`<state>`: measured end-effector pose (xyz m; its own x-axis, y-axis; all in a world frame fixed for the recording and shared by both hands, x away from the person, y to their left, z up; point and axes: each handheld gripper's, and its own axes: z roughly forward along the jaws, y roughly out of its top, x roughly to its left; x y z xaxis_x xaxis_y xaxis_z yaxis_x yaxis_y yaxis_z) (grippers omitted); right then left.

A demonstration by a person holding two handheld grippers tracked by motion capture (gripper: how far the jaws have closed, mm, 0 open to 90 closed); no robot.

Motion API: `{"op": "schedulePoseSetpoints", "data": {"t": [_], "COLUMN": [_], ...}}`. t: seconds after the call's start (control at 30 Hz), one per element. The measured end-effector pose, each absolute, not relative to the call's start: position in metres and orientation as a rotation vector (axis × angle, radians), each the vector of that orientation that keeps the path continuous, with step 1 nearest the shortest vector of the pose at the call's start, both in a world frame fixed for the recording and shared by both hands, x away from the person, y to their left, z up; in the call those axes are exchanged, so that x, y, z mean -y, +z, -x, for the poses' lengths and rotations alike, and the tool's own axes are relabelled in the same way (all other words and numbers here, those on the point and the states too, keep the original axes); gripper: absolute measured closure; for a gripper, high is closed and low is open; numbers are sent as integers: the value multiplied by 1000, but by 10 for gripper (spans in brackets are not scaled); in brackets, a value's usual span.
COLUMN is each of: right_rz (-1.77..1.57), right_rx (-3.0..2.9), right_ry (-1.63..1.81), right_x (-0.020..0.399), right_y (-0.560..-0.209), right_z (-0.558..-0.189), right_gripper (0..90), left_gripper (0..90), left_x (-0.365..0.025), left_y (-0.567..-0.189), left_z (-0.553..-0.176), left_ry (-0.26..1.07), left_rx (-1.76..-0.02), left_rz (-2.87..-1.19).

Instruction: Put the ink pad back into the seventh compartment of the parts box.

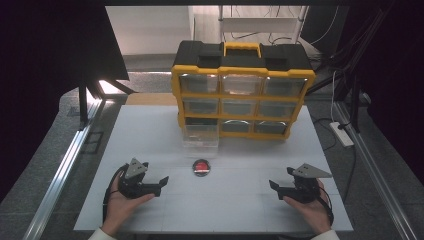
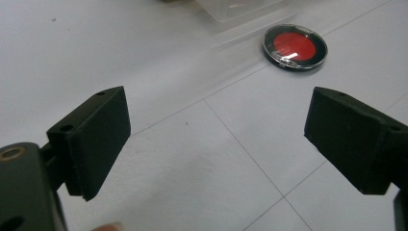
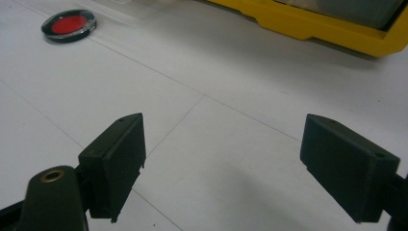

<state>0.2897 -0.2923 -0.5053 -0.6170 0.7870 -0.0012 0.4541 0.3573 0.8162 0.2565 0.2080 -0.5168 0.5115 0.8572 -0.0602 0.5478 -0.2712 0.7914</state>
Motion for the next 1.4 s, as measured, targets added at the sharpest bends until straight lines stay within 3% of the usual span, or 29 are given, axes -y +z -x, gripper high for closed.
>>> {"op": "schedulePoseSetpoints", "data": {"t": [1.4], "right_rz": [-1120], "right_rx": [-2211], "right_ry": [1146], "right_x": [293], "right_y": [-507], "right_z": [-292], "right_gripper": [183], "left_gripper": [97], "left_x": [-206], "left_y": [-515], "left_z": [-257], "left_ry": [479], "left_rx": [-1123], "left_rz": [-1973]}}
